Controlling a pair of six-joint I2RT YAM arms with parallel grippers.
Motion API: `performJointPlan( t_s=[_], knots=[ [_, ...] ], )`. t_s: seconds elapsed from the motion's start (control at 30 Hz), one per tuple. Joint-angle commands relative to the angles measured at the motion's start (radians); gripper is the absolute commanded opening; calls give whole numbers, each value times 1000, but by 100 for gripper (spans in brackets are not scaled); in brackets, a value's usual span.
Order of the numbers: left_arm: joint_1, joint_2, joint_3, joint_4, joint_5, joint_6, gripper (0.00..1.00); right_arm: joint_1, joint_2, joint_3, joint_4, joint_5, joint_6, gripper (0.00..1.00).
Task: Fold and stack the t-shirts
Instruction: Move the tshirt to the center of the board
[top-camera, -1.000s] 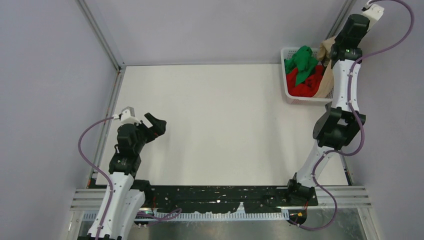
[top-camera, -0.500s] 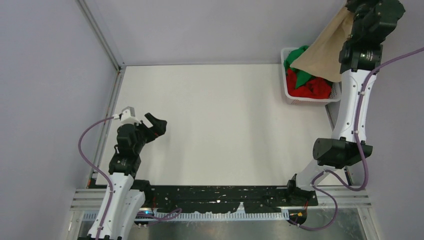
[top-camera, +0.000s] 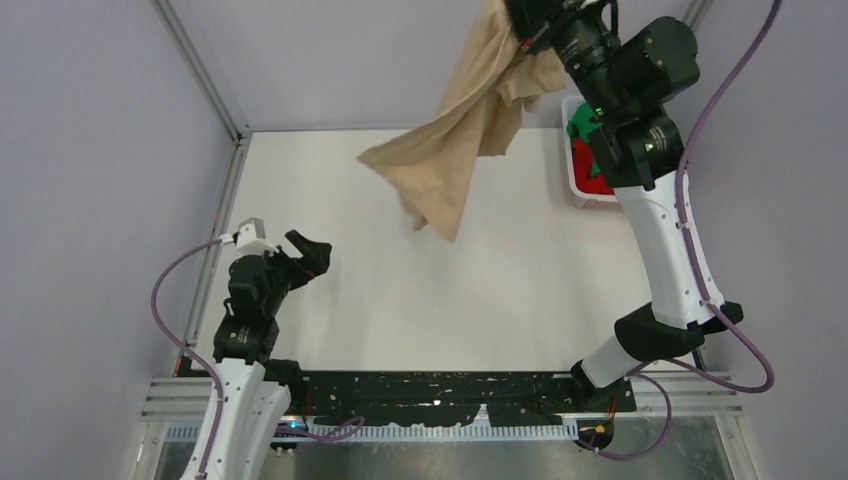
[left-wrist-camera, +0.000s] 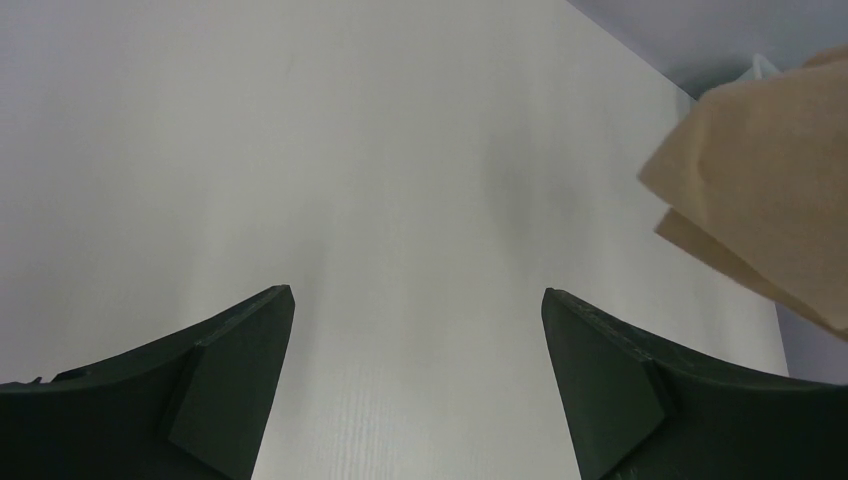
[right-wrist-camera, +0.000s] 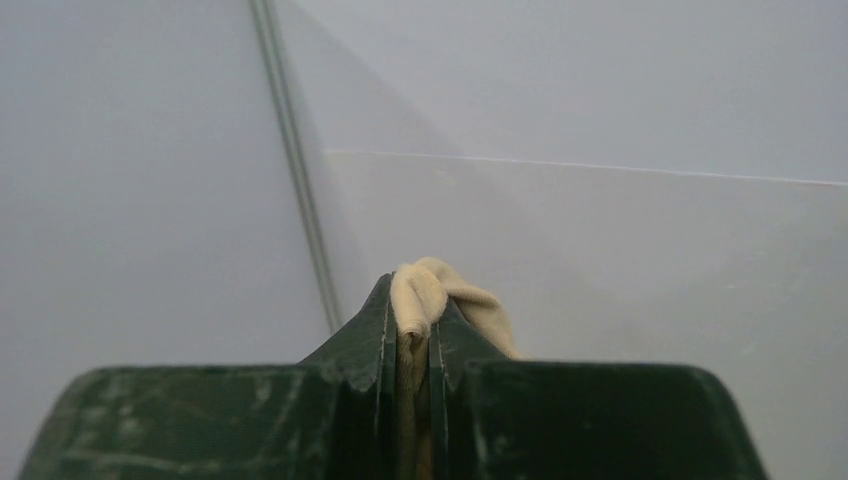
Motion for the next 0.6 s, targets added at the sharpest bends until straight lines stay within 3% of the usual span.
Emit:
performJointPlan(
  t_s=[0.0,0.13,0.2,0.33,0.47,0.53,0.57],
  knots=[
    [-1,-66,71,-118,-74,-6,99,127,-22,-56,20,-67,51,5],
    [-1,-138,108,-252,-247,-35,99,151,-131,-279,59,11,173,5],
    [-1,-161,113,-299,-286,-50,99,151,-212,-556,90,127,227,5],
    [-1,-148,113,-349,-285,-72,99,124,-374,-994,92,317,327,7],
    [0,-48,111,-369,-225,-82,99,-41,-457,-1355,50,345,445,21],
    [-1,7,105,-351,-171,-78,99,-142,-452,-1438,15,339,430,47],
    [-1,34,100,-335,-148,-75,99,-178,-444,-1449,-5,379,390,81]
  ],
)
